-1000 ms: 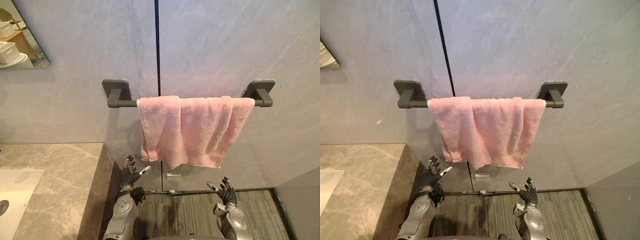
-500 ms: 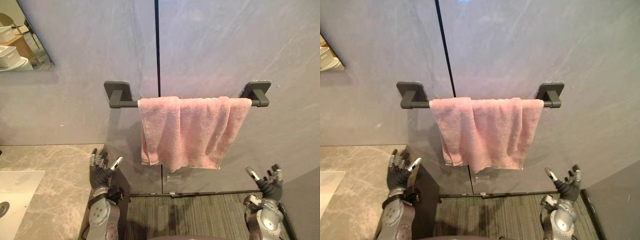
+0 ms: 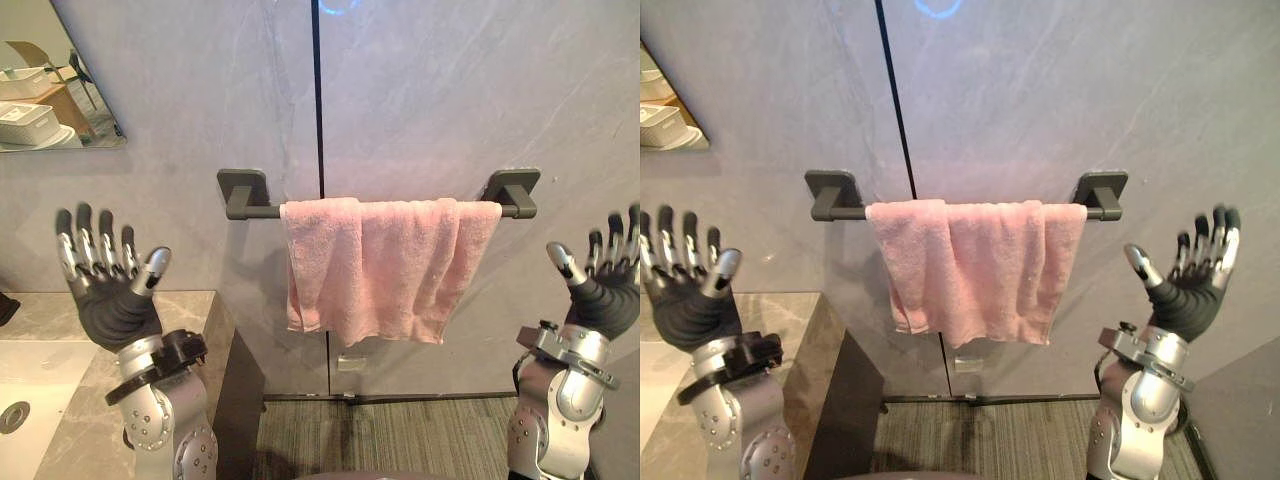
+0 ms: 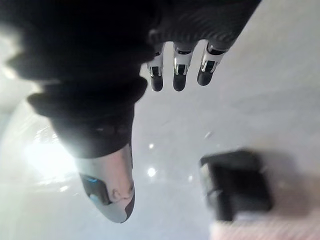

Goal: Organize washtable

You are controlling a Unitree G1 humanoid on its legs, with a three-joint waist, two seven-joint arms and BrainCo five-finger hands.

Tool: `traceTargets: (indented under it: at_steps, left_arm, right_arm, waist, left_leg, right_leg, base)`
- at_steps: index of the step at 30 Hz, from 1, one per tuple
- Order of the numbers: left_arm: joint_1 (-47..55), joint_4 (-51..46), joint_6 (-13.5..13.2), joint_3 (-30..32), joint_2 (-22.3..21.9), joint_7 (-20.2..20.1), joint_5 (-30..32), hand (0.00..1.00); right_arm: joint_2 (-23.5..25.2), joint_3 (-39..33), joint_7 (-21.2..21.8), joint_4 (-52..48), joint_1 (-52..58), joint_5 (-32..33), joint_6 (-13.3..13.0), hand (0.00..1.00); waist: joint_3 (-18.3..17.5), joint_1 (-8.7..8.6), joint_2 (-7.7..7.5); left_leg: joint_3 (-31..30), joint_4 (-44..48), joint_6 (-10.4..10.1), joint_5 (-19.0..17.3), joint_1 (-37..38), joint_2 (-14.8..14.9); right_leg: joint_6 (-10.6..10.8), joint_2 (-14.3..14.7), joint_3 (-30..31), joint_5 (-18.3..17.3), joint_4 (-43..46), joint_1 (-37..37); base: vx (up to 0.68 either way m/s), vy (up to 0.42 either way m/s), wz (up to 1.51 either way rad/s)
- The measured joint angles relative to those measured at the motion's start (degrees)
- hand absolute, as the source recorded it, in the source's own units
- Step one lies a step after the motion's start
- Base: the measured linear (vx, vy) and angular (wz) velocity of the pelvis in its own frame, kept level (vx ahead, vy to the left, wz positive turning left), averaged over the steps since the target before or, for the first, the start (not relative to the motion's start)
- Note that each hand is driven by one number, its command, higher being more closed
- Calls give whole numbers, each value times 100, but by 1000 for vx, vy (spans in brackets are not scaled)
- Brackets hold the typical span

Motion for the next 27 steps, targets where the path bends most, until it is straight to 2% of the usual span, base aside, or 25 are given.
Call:
traceTargets:
  at_steps: [2,5,7,9,11,17,27]
  left_arm:
    - [-117,-128,-94,-592,155,-426,-357,0]
    - [-263,-121,-82,-1359,322,-953,-712,0]
    - [-272,-101,-75,-1682,383,-1179,-781,0]
    - [-294,61,-28,-2146,489,-1401,-752,0]
    - [-298,256,32,-2413,504,-1488,-746,0]
    - [-299,925,307,-2937,747,-1708,-627,0]
    - [-297,1624,487,-3081,864,-1766,-413,0]
  right_arm:
    - [-229,624,433,-147,-128,231,-58,0]
    - [-332,1299,965,-144,-168,590,-60,0]
    - [-360,1659,1194,-141,-169,718,-52,0]
    - [-570,2086,1541,-100,-173,812,5,0]
    - [-746,2305,1711,-2,-174,812,58,0]
    - [-1206,2573,1953,619,187,689,316,0]
    - [-1343,2543,1934,1391,812,-176,548,0]
  waist:
    - [-15,-12,23]
    - [-44,-10,62]
    - [-61,-14,86]
    - [-75,-13,105]
    - [-79,-12,104]
    - [-81,-8,97]
    - [-80,-26,96]
  left_leg:
    - [1,10,2,1,20,-6]
    - [2,13,5,3,31,-14]
    - [3,13,5,4,32,-15]
    - [3,14,6,5,32,-16]
    - [2,15,6,6,32,-15]
    - [-4,14,8,7,29,-17]
    - [-56,13,14,12,-40,-20]
  right_leg:
    - [0,-4,-1,0,44,-2]
    - [1,-10,0,0,67,-4]
    - [1,-11,3,1,68,-6]
    - [1,-10,3,2,68,-7]
    - [0,-8,3,3,68,-6]
    - [0,-8,-4,3,60,-2]
    - [0,-10,-54,3,27,-35]
  base:
    - [-86,-18,-3]
    - [-65,-16,-2]
    - [-52,-19,-1]
    - [-38,-24,0]
    - [-15,-12,0]
    - [-26,-20,0]
    - [-19,-10,2]
